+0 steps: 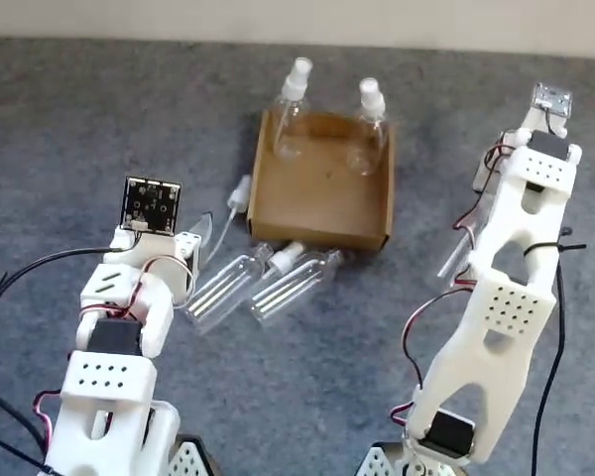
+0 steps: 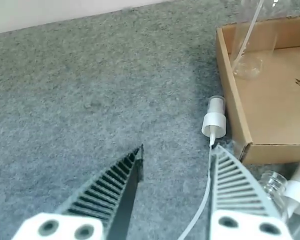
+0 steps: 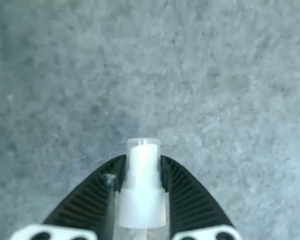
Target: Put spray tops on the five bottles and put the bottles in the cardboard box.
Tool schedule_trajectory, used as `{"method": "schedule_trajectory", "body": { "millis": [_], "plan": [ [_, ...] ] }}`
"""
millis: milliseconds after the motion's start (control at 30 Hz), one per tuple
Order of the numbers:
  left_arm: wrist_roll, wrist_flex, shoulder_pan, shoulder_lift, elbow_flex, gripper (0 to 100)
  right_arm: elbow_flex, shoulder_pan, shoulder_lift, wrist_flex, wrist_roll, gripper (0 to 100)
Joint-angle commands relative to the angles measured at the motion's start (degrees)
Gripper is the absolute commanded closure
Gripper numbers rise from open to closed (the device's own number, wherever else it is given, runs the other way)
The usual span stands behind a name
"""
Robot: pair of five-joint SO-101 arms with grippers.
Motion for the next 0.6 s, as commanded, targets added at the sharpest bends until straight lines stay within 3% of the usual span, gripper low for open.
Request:
{"method": "schedule_trajectory", "body": {
  "millis": [0, 333, 567],
  "plan": [
    [0.3, -1.4, 1.3, 0.3, -0.2, 80, -3.4, 0.8, -1.6, -0.9, 0.9, 99.3],
    [0.3, -1.4, 1.3, 0.3, -0.2, 80, -3.4, 0.7, -1.7, 2.3, 3.4, 99.4],
    [0.3, -1.4, 1.4, 0.3, -0.2, 80, -3.4, -1.0, -11.5, 14.3, 6.4, 99.5]
  ]
}}
